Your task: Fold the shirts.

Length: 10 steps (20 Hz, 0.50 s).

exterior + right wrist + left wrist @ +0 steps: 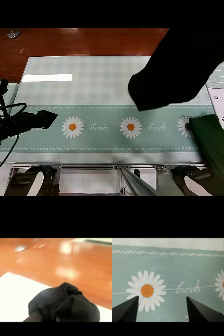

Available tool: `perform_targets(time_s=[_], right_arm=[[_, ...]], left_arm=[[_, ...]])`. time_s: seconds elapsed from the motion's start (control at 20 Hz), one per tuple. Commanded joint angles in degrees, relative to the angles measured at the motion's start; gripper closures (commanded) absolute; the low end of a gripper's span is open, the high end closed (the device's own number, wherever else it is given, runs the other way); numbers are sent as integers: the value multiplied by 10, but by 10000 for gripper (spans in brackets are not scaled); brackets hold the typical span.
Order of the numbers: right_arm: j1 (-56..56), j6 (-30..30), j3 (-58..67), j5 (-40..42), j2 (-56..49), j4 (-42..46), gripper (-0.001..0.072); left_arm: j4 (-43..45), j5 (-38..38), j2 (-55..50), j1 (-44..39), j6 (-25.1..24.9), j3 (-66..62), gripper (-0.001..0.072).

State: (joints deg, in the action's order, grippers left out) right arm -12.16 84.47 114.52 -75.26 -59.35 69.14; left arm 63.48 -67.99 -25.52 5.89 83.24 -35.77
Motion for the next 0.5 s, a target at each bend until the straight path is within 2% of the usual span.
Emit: perform_targets(time_s=[0.0, 0.1, 0.25, 0.45], right_arm=[[-111, 25, -66, -23, -2, 14, 675], [-161, 48, -159, 5, -24, 16, 674], [-234, 78, -277, 103, -98, -8, 674], [-305, 94, -299, 198, -266, -85, 674]], left_arm=[[-7, 0, 5, 0, 2, 5, 7], [-7, 0, 5, 0, 2, 5, 8], [-7, 0, 4, 0, 2, 5, 7], [-7, 10, 4, 0, 2, 5, 7]])
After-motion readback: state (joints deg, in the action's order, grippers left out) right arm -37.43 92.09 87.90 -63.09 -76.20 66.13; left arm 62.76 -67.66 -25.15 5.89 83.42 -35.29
